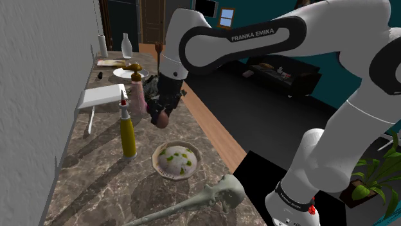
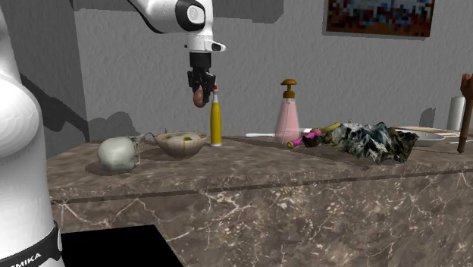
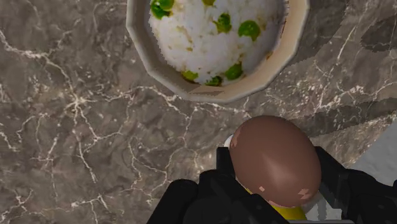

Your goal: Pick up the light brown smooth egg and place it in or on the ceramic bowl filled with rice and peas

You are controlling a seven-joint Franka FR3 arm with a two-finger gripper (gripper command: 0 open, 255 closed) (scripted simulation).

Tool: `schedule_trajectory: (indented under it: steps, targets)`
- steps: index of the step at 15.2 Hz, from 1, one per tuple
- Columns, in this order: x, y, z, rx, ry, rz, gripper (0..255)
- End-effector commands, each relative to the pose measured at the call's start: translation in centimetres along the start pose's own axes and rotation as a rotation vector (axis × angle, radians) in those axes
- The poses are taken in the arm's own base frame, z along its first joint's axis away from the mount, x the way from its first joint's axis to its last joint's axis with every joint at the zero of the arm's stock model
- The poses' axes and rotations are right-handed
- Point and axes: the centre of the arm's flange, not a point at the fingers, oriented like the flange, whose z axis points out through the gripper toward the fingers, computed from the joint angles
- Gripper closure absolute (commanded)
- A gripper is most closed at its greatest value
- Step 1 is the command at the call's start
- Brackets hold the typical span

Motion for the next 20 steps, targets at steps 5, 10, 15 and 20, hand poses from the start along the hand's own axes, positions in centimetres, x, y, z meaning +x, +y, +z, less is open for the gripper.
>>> schedule_trajectory:
  steps: [5,10,15,20]
  targets:
    - [-8.2,-0.2,-1.2,0.0,0.001,0.001,255]
    - [-8.5,0.3,1.4,0.0,0.001,0.001,255]
    - [-8.8,0.8,3.9,0.0,0.001,0.001,255]
    - [-9.1,1.2,6.2,0.0,0.001,0.001,255]
